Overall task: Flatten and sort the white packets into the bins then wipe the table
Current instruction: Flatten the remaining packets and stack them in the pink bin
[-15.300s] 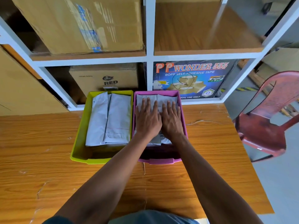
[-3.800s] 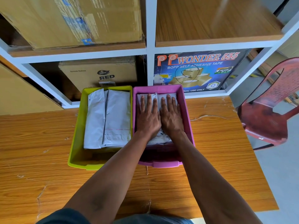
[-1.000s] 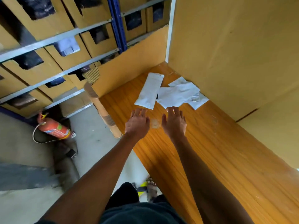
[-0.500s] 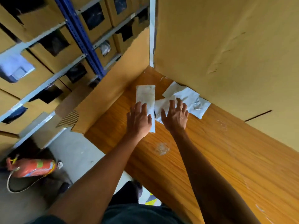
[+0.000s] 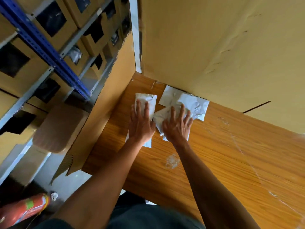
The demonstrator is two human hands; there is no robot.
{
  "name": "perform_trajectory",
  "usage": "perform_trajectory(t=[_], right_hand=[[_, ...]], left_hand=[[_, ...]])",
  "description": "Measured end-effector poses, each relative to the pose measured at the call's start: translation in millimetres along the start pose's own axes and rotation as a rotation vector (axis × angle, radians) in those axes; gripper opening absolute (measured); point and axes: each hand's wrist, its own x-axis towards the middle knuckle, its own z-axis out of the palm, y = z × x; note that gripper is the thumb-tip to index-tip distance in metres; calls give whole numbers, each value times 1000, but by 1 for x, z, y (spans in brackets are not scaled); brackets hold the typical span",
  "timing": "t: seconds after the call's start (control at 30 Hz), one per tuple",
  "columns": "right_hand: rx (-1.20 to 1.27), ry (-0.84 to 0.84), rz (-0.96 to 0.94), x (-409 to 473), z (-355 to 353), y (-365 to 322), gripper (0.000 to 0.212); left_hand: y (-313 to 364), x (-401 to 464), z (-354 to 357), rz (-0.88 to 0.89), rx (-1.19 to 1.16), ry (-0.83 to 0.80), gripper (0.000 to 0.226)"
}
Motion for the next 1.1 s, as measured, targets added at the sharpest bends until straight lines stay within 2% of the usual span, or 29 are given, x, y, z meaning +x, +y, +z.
perform_trajectory(t=[0.2, 0.3, 0.43, 0.73, 0.9, 1.1], right_hand=[[43, 36, 107, -1, -1, 9, 77], [47, 106, 110, 0, -4, 10, 69], [45, 93, 119, -5, -13, 7, 70], [39, 50, 27, -22, -20, 20, 71], [29, 62, 13, -39, -32, 28, 72], [40, 122, 87, -66, -54, 53, 70]], left_hand=[[-4, 3, -3, 76, 16, 39, 77], [-3, 4, -4, 101, 32, 44, 82], [-2, 4, -6, 105, 27, 23, 85], [7, 1, -21, 132, -57, 77, 75], [28, -10, -30, 210, -100, 101, 78], [67, -29, -36, 341, -165, 105, 82]])
